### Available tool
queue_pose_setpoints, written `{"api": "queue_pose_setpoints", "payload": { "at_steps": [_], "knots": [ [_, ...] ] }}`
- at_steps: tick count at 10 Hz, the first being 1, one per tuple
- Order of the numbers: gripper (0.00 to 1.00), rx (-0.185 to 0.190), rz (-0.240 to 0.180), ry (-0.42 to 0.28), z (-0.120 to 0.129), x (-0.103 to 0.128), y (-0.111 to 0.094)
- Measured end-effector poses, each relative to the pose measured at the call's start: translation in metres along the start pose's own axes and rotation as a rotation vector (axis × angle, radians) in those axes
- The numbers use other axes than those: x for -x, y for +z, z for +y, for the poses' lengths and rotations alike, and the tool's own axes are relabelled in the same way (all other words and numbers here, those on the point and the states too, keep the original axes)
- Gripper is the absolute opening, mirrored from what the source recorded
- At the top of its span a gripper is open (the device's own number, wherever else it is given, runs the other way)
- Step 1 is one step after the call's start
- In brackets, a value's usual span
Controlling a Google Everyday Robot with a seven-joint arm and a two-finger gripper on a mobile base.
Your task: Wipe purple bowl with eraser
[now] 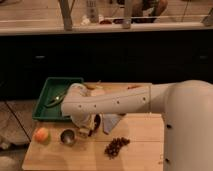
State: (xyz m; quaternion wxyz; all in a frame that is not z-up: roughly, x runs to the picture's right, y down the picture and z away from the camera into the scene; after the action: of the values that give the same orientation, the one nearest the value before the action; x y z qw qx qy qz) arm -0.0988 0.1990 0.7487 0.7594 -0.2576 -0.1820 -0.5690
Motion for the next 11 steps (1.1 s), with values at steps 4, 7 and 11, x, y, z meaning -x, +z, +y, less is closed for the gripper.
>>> {"api": "queue_pose_setpoints", "payload": {
  "at_steps": [4,7,11],
  "knots": [
    [0.04,0.019,0.042,0.098,0.014,-0.037,0.004],
    [0.04,0.009,0.062,0.093,-0.008,-0.047,0.002],
    [0.04,-0.015,0.061,-0.04,-0.052,-0.023,-0.002]
  ]
}}
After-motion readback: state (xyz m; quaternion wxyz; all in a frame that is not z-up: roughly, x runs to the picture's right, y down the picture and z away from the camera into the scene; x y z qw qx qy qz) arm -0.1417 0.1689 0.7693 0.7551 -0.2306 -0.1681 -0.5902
